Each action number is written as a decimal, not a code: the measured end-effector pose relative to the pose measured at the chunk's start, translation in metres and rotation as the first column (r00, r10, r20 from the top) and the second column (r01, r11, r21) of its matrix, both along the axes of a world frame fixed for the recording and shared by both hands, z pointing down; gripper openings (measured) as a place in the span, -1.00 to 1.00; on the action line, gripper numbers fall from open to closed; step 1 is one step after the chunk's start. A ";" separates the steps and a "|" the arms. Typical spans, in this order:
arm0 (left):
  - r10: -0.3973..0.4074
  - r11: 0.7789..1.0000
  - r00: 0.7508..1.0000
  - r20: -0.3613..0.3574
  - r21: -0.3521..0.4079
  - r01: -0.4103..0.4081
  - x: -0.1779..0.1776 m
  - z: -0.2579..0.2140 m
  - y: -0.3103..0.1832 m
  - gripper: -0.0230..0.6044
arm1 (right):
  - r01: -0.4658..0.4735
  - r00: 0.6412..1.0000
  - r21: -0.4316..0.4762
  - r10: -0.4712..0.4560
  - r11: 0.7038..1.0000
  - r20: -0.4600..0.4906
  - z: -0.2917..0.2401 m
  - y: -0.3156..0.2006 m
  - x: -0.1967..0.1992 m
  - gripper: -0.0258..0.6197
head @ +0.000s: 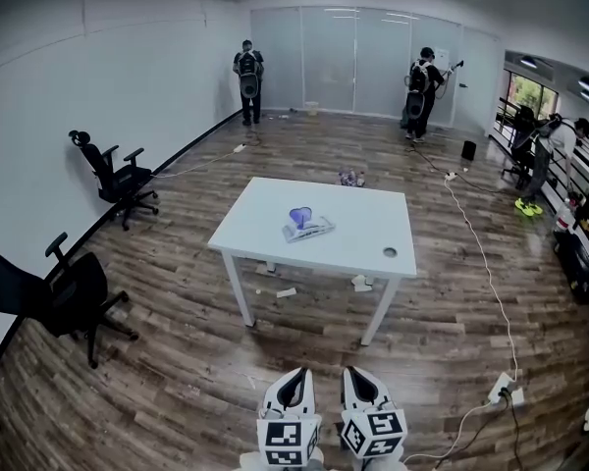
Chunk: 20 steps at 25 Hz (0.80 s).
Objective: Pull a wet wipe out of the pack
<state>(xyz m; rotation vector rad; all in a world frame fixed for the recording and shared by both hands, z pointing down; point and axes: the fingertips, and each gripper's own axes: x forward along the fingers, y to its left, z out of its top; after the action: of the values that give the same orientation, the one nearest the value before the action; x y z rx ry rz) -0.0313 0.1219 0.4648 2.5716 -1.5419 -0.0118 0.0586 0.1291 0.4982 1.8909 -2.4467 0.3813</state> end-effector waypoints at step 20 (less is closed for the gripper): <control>-0.030 1.000 0.999 0.015 -0.003 0.030 0.014 0.002 -0.062 -0.93 | 0.021 1.000 -0.018 -0.021 1.000 0.008 0.004 -0.062 0.014 -0.89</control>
<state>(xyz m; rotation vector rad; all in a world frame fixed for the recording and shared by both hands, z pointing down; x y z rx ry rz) -0.0169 0.0601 0.4669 2.5520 -1.5838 0.0076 0.0731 0.0673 0.5019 1.8584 -2.4574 0.4095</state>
